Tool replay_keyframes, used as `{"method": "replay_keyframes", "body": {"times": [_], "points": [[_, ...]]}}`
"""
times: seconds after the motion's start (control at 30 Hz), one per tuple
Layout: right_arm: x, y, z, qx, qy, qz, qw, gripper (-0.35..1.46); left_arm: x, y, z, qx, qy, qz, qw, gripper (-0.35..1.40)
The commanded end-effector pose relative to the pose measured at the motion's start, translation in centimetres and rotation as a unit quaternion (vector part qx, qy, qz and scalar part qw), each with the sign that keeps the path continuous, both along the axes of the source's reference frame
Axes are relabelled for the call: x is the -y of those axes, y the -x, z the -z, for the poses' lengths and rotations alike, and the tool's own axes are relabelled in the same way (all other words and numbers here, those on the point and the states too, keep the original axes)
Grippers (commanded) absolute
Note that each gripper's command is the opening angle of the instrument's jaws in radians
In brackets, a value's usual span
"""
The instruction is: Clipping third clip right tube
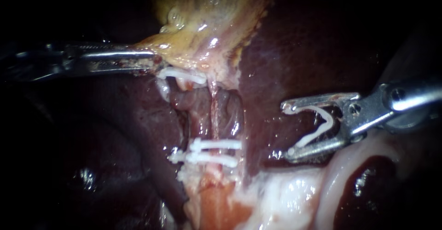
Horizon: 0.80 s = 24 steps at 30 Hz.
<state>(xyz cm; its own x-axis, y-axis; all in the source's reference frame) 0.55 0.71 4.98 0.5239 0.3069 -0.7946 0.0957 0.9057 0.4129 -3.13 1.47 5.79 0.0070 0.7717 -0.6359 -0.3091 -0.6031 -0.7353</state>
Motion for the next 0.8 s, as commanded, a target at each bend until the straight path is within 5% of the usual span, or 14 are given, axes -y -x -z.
{"method": "replay_keyframes", "body": {"times": [0.03,0.2,0.43,0.53,0.8], "points": [[0.0,0.0,0.0,0.0,0.0,0.0,1.0,0.5,0.0,-0.01,0.01,0.001,-0.001,-0.001,1.0,-0.35],[0.0,0.0,0.0,0.0,0.0,0.0,1.0,0.5,-0.11,-0.17,0.16,0.006,-0.007,-0.006,0.9999,-0.35],[-0.03,-0.03,0.01,-0.001,-0.002,-0.001,1.0,0.5,-0.39,-0.58,0.58,0.01,-0.005,0.017,0.9998,-0.35],[-0.1,-0.09,0.04,-0.006,-0.011,-0.001,0.9999,0.5,-0.38,-0.6,0.63,0.009,-0.002,0.017,0.9998,-0.35],[-0.39,-0.4,0.05,0.011,-0.088,-0.045,0.995,0.48,-0.34,-0.56,0.6,0.007,-0.001,0.019,0.9998,-0.35]]}}
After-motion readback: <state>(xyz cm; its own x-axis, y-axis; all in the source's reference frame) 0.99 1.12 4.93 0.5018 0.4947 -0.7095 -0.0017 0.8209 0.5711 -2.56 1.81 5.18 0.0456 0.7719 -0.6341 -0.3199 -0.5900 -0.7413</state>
